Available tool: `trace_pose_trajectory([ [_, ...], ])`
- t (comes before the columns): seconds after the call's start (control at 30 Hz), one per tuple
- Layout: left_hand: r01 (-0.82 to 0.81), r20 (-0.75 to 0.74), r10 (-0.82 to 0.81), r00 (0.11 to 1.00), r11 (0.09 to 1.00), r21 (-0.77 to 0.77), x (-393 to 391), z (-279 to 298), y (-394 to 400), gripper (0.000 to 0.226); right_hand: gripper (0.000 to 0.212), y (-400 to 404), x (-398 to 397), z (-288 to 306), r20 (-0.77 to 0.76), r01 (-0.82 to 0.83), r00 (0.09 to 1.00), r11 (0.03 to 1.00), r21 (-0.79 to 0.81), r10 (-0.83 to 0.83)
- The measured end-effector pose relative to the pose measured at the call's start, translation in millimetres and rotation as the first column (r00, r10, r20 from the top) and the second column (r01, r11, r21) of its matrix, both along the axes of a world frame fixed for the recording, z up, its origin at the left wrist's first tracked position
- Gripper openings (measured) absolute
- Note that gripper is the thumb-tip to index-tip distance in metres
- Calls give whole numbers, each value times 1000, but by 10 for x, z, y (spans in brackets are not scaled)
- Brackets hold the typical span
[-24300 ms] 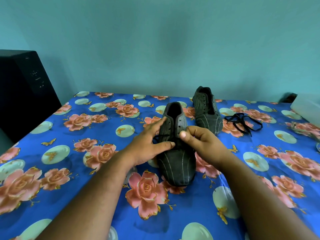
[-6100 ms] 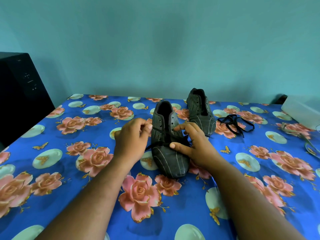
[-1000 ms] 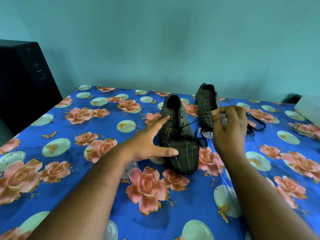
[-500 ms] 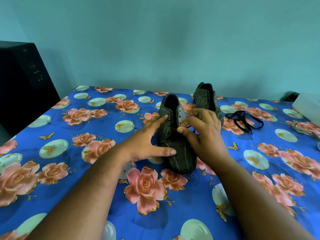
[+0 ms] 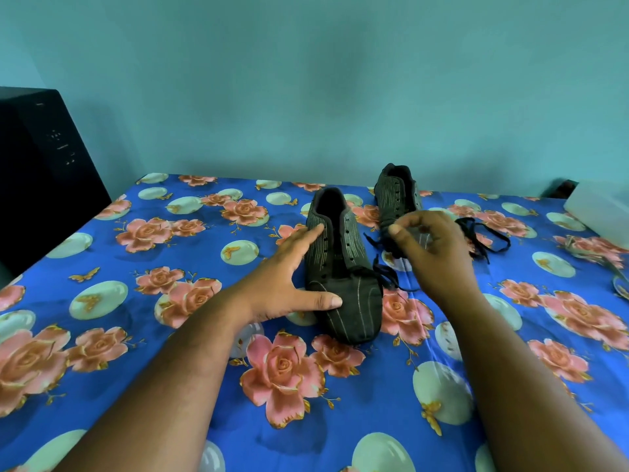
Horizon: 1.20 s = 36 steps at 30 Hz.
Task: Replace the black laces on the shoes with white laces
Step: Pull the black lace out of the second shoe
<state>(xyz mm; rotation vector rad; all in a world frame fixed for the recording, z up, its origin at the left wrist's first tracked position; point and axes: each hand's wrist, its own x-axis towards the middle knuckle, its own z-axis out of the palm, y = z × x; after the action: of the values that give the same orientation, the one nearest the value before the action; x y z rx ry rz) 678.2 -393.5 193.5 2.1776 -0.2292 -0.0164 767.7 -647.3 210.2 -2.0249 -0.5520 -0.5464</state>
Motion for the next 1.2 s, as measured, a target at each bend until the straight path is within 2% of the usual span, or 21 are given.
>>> trace_pose_trajectory([
  [0.07, 13, 40, -12, 999, 1000, -17, -4, 3, -16, 115, 23, -18, -4, 23, 28, -176, 983, 975, -132, 181],
  [0.17, 19, 60, -22, 998, 998, 53, -9, 11, -39, 104, 25, -39, 49, -35, 58, -246, 957, 904, -351, 283],
  [0.33, 27, 71, -45, 996, 971, 239, -12, 9, -104, 89, 16, -102, 76, -78, 3, -294, 949, 893, -340, 314],
  [0.5, 4, 65, -22, 998, 965, 263, -27, 19, -142, 88, 11, -99, 72, -95, 3, -265, 956, 868, -419, 293],
  [0.6, 3, 50, -15, 999, 969, 249, -35, 34, -148, 89, 14, -76, 63, -100, 67, -215, 963, 893, -396, 262],
  [0.7, 6, 40, -16, 999, 971, 239, -42, 42, -150, 87, 28, -102, 86, -56, 151, -124, 971, 930, -347, 185],
  [0.83, 4, 37, -13, 999, 973, 229, -40, 45, -142, 87, 25, -110, 95, -55, 163, -52, 980, 945, -322, 110],
  [0.93, 0, 38, -9, 999, 975, 220, -45, 52, -143, 87, 23, -155, 118, -14, 156, 157, 978, 983, -98, -140],
  [1.0, 1, 35, -9, 999, 976, 218, -48, 56, -144, 88, 27, -252, 177, 1, 96, 303, 946, 951, 62, -308],
  [1.07, 2, 30, -9, 1000, 976, 217, -51, 60, -146, 89, 25, -312, 214, -35, 39, 377, 924, 923, 75, -381],
  [1.13, 3, 23, -8, 1000, 977, 213, -57, 66, -140, 89, 23, -278, 191, -51, 7, 308, 951, 950, 46, -308],
  [1.2, 7, 20, -11, 1000, 977, 214, -61, 70, -136, 89, 35, -191, 111, -30, 40, 113, 993, 993, -32, -111],
])
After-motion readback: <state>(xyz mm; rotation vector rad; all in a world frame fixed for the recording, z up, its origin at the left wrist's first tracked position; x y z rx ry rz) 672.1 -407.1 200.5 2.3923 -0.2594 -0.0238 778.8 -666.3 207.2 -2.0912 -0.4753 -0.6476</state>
